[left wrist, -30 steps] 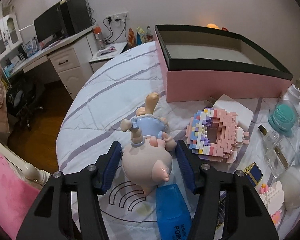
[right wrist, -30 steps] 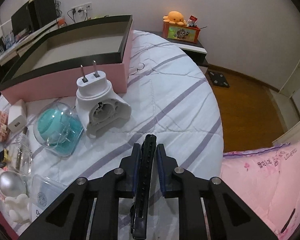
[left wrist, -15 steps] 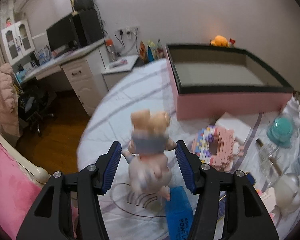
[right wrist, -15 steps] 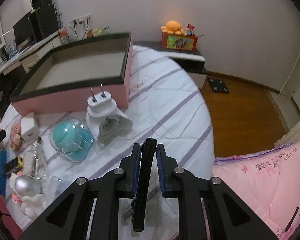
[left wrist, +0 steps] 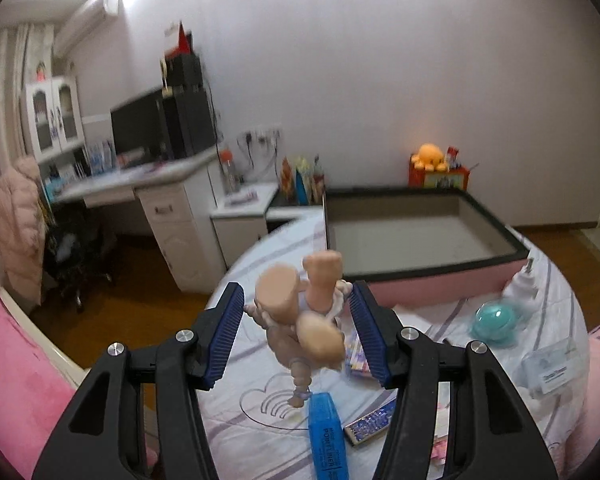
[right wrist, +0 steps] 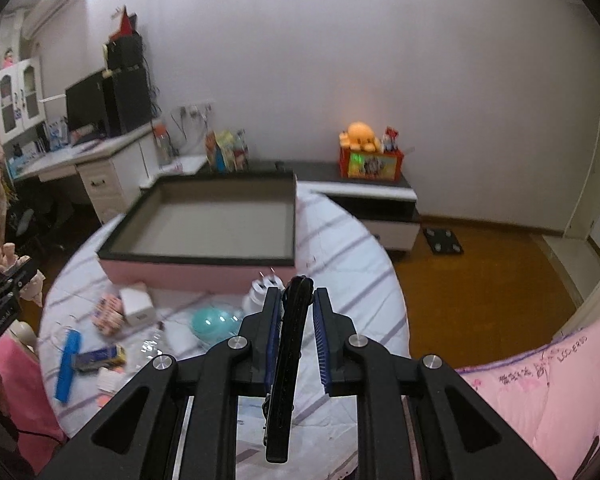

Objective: Organize rigid objects

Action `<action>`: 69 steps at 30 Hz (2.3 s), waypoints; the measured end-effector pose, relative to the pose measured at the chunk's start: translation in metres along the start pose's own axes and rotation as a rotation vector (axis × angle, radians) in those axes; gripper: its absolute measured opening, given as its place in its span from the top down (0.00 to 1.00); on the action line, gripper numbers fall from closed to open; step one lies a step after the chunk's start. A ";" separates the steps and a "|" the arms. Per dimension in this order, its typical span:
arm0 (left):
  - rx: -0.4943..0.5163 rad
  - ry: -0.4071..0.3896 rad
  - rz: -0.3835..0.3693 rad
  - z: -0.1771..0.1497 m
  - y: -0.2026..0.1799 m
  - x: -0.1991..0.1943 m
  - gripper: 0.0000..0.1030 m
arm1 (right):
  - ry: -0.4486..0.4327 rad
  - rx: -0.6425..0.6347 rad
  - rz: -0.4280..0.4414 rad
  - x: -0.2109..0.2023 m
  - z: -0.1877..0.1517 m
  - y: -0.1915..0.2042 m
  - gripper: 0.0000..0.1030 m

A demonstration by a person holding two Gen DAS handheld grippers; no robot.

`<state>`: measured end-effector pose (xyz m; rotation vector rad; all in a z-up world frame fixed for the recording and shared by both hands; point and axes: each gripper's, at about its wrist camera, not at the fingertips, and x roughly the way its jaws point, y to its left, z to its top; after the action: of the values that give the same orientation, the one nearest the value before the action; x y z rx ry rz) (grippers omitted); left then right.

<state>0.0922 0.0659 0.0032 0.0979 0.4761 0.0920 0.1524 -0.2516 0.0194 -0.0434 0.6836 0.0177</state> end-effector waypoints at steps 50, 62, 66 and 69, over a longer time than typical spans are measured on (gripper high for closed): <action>-0.127 0.283 -0.206 -0.159 0.000 -0.011 0.51 | 0.198 -0.003 0.193 0.012 -0.063 0.040 0.84; -0.200 0.368 -0.114 -0.205 0.028 0.058 1.00 | 0.238 -0.033 0.294 0.018 -0.071 0.056 0.84; -0.166 0.293 -0.108 -0.183 0.027 0.064 1.00 | 0.229 -0.025 0.283 0.020 -0.067 0.056 0.84; -0.132 0.271 -0.106 -0.164 0.019 0.078 1.00 | 0.229 0.003 0.294 0.018 -0.065 0.052 0.84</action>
<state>0.0845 0.1056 -0.1748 -0.0707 0.7431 0.0327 0.1233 -0.2030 -0.0442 0.0594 0.9147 0.2978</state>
